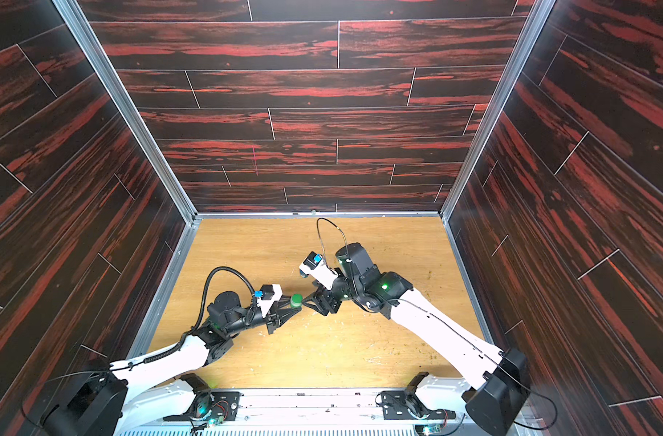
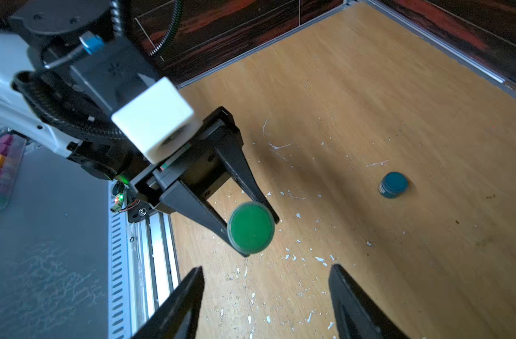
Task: Close the paint jar lid
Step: Screw the lid onto the paint jar.
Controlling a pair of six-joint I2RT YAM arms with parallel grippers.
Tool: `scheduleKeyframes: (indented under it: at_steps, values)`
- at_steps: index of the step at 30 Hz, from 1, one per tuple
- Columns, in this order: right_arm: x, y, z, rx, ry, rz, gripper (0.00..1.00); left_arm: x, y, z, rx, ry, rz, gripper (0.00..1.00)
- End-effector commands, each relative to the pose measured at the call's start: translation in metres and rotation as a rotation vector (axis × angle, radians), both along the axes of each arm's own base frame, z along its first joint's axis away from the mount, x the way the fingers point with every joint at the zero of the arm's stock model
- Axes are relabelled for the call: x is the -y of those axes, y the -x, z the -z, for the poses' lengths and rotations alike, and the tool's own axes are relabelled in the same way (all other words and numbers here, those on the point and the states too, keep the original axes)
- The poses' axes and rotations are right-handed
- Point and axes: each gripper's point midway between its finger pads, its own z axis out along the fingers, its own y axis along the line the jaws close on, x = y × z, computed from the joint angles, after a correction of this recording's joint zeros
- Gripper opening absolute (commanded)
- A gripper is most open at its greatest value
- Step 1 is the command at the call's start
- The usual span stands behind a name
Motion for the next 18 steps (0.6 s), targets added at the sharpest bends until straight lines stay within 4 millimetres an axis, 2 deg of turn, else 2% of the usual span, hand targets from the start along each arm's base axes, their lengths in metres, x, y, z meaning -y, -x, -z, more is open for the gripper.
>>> scheduleKeyframes:
  at_steps: [1,13,18]
  values:
    - [-0.009,0.005,0.003,-0.011,0.000,-0.102,0.68,0.000,0.009,0.000,0.002,-0.008,0.045,0.24]
    - [-0.025,0.009,0.026,-0.166,0.021,-0.160,0.60,0.001,0.005,0.000,-0.002,-0.016,0.039,0.25]
    - [-0.030,0.008,0.029,-0.196,0.024,-0.173,0.54,0.000,0.004,0.001,-0.001,-0.020,0.029,0.25]
